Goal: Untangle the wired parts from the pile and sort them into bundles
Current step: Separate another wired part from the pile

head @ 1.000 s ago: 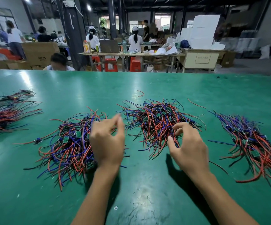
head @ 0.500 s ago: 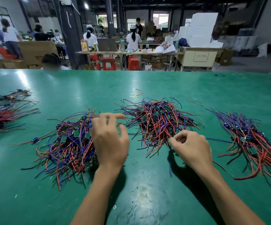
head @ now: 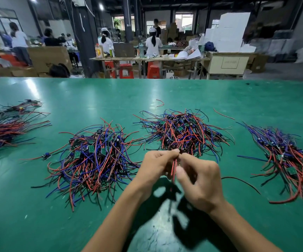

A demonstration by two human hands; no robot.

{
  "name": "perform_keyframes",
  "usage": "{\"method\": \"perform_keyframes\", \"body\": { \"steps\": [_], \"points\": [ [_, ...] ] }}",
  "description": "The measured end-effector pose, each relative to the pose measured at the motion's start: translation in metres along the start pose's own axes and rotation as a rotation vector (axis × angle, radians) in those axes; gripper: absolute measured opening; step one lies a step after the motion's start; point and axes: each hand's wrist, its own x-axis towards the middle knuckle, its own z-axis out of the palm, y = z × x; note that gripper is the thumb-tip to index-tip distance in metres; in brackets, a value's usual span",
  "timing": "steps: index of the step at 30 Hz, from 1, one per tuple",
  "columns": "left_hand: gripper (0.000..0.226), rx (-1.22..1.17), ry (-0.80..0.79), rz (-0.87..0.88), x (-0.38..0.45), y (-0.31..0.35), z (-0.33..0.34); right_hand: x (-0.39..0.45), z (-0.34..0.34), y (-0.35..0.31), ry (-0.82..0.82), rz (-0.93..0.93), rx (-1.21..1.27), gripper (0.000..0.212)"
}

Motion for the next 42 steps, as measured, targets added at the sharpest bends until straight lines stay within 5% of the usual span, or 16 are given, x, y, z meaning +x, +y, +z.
{"method": "perform_keyframes", "body": {
  "steps": [3,6,9,11,16,21,34,42],
  "points": [
    [0.034,-0.002,-0.029,0.053,0.001,0.005,0.000,0.009,-0.002,0.004,0.059,0.366,0.386,0.071],
    [0.031,-0.018,-0.108,0.103,0.000,0.005,-0.001,0.025,-0.010,0.016,-0.158,0.807,0.943,0.099],
    [0.029,0.001,-0.226,0.159,-0.006,0.007,-0.002,0.031,-0.014,0.027,-0.335,0.965,0.872,0.085],
    [0.029,0.072,-0.315,0.183,-0.008,0.006,-0.002,0.030,-0.011,0.026,-0.353,0.907,0.768,0.062],
    [0.030,0.249,-0.348,0.154,-0.007,-0.003,0.000,0.032,-0.016,0.017,-0.231,0.824,0.960,0.023],
    [0.016,0.255,-0.198,0.119,-0.003,-0.006,-0.004,0.038,-0.031,0.023,-0.127,0.898,1.126,0.033],
    [0.007,0.311,0.206,0.182,0.007,-0.012,-0.015,0.041,-0.042,0.029,0.276,0.741,0.612,0.036],
    [0.009,0.937,0.376,0.248,0.003,-0.014,-0.016,0.043,-0.051,0.031,0.236,0.660,1.126,0.029]
  ]
}}
